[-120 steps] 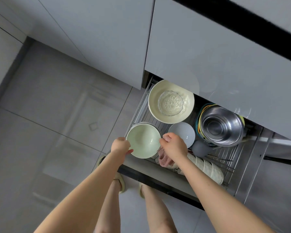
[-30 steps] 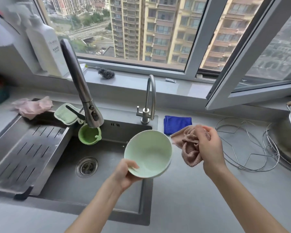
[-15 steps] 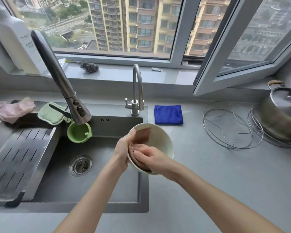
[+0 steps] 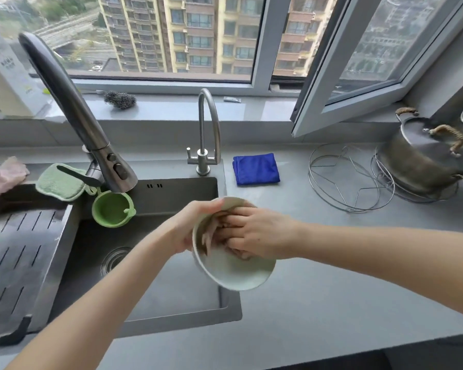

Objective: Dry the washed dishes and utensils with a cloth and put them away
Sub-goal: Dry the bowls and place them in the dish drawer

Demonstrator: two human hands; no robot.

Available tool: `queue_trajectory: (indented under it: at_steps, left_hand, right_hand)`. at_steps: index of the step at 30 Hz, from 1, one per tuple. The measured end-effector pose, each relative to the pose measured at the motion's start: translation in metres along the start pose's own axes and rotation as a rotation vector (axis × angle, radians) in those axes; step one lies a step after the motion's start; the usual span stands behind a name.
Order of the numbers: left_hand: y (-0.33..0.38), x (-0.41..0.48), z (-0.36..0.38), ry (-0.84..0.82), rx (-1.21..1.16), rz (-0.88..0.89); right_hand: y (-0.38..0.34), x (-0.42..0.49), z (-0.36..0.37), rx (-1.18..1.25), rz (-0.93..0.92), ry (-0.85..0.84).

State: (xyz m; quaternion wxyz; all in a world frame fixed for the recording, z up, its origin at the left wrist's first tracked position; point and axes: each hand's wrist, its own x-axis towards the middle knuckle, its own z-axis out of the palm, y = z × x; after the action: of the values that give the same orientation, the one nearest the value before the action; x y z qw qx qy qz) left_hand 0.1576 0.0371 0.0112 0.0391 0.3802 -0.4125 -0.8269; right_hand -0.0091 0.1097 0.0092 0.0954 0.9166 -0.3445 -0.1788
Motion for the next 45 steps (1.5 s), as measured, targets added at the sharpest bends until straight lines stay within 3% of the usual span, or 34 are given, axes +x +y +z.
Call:
queue_trajectory:
  at_steps: [3, 5, 6, 8, 12, 13, 15, 17, 20, 22, 25, 29, 31, 35, 38, 42, 45]
  left_hand:
    - [0.011, 0.003, -0.004, 0.199, 0.053, 0.028]
    - [0.014, 0.006, -0.004, 0.23, 0.011, -0.029]
    - [0.014, 0.006, -0.003, 0.248, -0.002, -0.068]
    - [0.013, 0.008, -0.004, 0.273, -0.051, -0.118]
    - [0.012, 0.015, -0.005, 0.278, -0.26, -0.096]
    - [0.012, 0.018, -0.004, 0.252, -0.324, -0.096]
    - [0.014, 0.022, 0.009, 0.15, -0.417, -0.101]
    - [0.014, 0.025, 0.034, 0.02, -0.464, -0.124]
    - [0.018, 0.024, 0.071, -0.164, -0.4, -0.111]
    - [0.023, 0.022, 0.085, -0.179, -0.281, -0.099]
    - [0.036, 0.02, 0.095, -0.117, -0.057, -0.12]
    - [0.047, 0.006, 0.136, -0.088, 0.2, -0.139]
    - [0.047, 0.0, 0.166, -0.095, 0.244, -0.121]
    - [0.032, 0.005, 0.212, 0.012, 0.223, -0.054]
    - [0.021, 0.014, 0.248, 0.165, 0.113, 0.021]
    - [0.0, 0.022, 0.292, 0.344, 0.167, 0.353]
    - [-0.026, 0.013, 0.312, 0.392, 0.199, 0.569]
  right_hand:
    - [-0.026, 0.001, -0.026, 0.596, 0.383, -0.266]
    - [-0.033, 0.0, -0.048, 1.188, 0.581, -0.278]
    - [-0.035, -0.007, -0.056, 1.401, 0.642, -0.187]
    - [-0.035, -0.028, -0.065, 1.57, 0.78, 0.085]
    - [-0.047, -0.085, -0.067, 1.479, 1.195, 0.99]
    - [-0.053, -0.091, -0.065, 1.394, 1.257, 1.137]
    - [-0.062, -0.087, -0.056, 1.208, 1.232, 1.238]
    - [-0.064, -0.065, -0.04, 1.04, 1.133, 1.162]
    - [-0.048, -0.055, -0.024, 0.577, 1.102, 1.139]
    - [-0.031, -0.069, -0.035, 0.49, 1.108, 1.225]
    - [-0.005, -0.105, -0.064, 0.954, 1.158, 1.341]
    - [0.022, -0.168, -0.071, 1.757, 1.118, 1.149]
    - [0.019, -0.192, -0.071, 2.034, 1.054, 1.172]
    - [0.001, -0.216, -0.047, 2.14, 1.093, 1.344]
    - [-0.028, -0.226, -0.033, 2.316, 1.254, 1.496]
    - [-0.053, -0.238, -0.019, 2.797, 1.081, 1.733]
    - [-0.064, -0.252, -0.015, 2.802, 1.164, 1.82]
